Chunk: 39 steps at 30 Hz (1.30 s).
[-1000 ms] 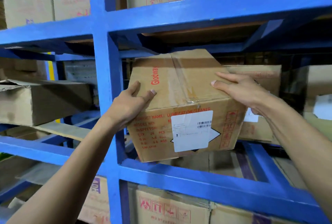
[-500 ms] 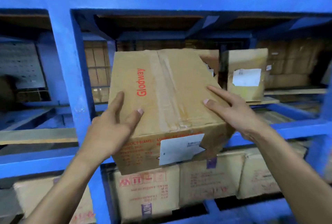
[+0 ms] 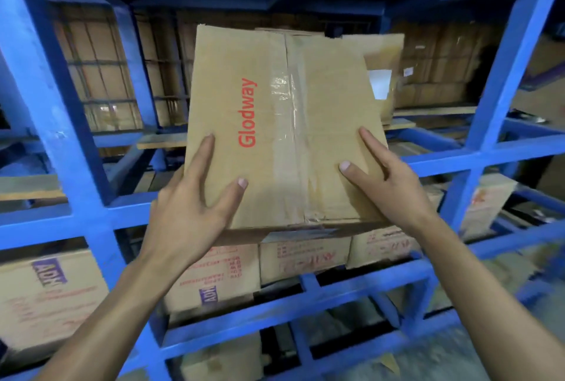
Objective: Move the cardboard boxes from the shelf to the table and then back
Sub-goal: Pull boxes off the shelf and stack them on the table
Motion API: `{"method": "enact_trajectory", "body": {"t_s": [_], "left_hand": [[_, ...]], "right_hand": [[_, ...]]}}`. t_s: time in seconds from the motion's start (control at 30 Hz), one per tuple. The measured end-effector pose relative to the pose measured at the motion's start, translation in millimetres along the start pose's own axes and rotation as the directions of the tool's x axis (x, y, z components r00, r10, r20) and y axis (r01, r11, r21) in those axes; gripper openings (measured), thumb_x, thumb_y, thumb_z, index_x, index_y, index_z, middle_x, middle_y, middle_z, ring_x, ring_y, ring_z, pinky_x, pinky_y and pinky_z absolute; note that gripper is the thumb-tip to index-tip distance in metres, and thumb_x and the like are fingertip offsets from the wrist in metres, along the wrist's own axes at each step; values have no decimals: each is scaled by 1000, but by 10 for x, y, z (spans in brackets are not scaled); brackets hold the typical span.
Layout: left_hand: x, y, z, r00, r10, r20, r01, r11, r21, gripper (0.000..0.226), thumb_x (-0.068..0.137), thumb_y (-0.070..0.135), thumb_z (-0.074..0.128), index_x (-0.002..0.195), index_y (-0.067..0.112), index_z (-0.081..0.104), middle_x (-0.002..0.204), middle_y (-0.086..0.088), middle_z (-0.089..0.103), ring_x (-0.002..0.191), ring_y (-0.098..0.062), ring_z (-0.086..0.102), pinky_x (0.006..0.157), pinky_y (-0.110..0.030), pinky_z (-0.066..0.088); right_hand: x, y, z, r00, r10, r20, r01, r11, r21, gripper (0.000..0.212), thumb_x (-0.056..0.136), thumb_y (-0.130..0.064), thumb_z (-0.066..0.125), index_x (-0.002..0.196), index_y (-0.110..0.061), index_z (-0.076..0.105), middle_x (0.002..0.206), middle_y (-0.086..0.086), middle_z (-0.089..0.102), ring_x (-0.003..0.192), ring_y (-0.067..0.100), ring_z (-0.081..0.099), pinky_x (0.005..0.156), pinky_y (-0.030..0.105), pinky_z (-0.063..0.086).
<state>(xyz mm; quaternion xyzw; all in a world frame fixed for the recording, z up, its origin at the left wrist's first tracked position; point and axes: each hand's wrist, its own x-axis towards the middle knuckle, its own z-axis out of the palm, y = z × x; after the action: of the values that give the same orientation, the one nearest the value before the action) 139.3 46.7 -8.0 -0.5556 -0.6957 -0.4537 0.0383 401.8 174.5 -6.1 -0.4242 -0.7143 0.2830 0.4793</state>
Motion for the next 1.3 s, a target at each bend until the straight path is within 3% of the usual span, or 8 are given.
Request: {"method": "enact_trajectory", "body": {"t_s": [0.2, 0.3, 0.43, 0.6, 0.77, 0.9, 1.1, 1.3], "left_hand": [[89, 320, 570, 981, 159, 108, -157, 987, -25, 78, 87, 64, 52, 154, 46, 15, 156, 8, 38, 134, -30, 45, 99, -42, 41], [109, 520, 937, 957, 213, 194, -191, 973, -125, 78, 87, 65, 53, 151, 53, 10, 157, 9, 36, 133, -31, 45, 101, -45, 41], [57, 787, 1405, 899, 315, 303, -224, 927, -299, 77, 85, 65, 55, 149, 57, 13, 152, 4, 43, 133, -25, 46, 101, -40, 40], [-17, 1103, 1920, 778, 480, 406, -271, 839, -472, 77, 86, 56, 62, 151, 52, 21, 145, 4, 52, 129, -26, 51, 103, -35, 39], [-155, 1253, 2234, 550, 672, 495, -192, 679, -709, 81, 81, 62, 64, 150, 50, 24, 146, 18, 49, 132, -8, 49, 110, -32, 39], [-397, 1400, 2294, 360, 799, 481, -144, 557, -818, 85, 74, 71, 61, 149, 52, 25, 148, 22, 44, 136, -7, 44, 109, -29, 36], [-1003, 1912, 2103, 49, 922, 384, 7, 384, -923, 88, 64, 86, 58, 142, 60, 26, 142, 17, 54, 129, -9, 53, 110, -41, 42], [-1842, 2681, 1466, -197, 963, 186, 133, 214, -968, 96, 67, 79, 64, 149, 42, 32, 137, 17, 53, 125, -10, 54, 110, -39, 42]], "right_hand": [[-381, 308, -537, 976, 42, -212, -58, 996, -71, 71, 82, -61, 69, 145, -50, 39, 143, -35, 40, 133, -11, 37, 117, 28, 30], [-633, 376, -883, 943, 99, -318, -143, 982, -120, 71, 83, -58, 69, 147, -49, 39, 142, -31, 42, 133, -7, 39, 116, 26, 31], [-1025, 442, -1272, 859, 181, -479, -317, 923, -220, 72, 79, -66, 68, 144, -56, 36, 132, -29, 46, 133, 5, 44, 114, 28, 32], [-1590, 391, -1480, 703, 259, -663, -527, 815, -240, 78, 72, -75, 66, 142, -59, 34, 141, -15, 55, 127, 11, 54, 110, 37, 42], [-2204, 46, -1307, 476, 281, -833, -738, 643, -205, 75, 78, -70, 64, 146, -53, 36, 140, -7, 57, 126, 19, 54, 108, 35, 41], [-2732, -331, -1006, 301, 260, -917, -842, 524, -128, 79, 77, -74, 61, 147, -53, 33, 145, -6, 53, 129, 24, 52, 110, 46, 40], [-3513, -1080, -592, -22, 127, -992, -918, 390, 71, 83, 74, -76, 63, 147, -50, 35, 144, -6, 54, 122, 19, 57, 104, 43, 46], [-4226, -2092, -278, -329, 6, -944, -905, 284, 317, 78, 82, -68, 62, 150, -48, 30, 148, 0, 47, 124, 24, 52, 100, 35, 44]]}}
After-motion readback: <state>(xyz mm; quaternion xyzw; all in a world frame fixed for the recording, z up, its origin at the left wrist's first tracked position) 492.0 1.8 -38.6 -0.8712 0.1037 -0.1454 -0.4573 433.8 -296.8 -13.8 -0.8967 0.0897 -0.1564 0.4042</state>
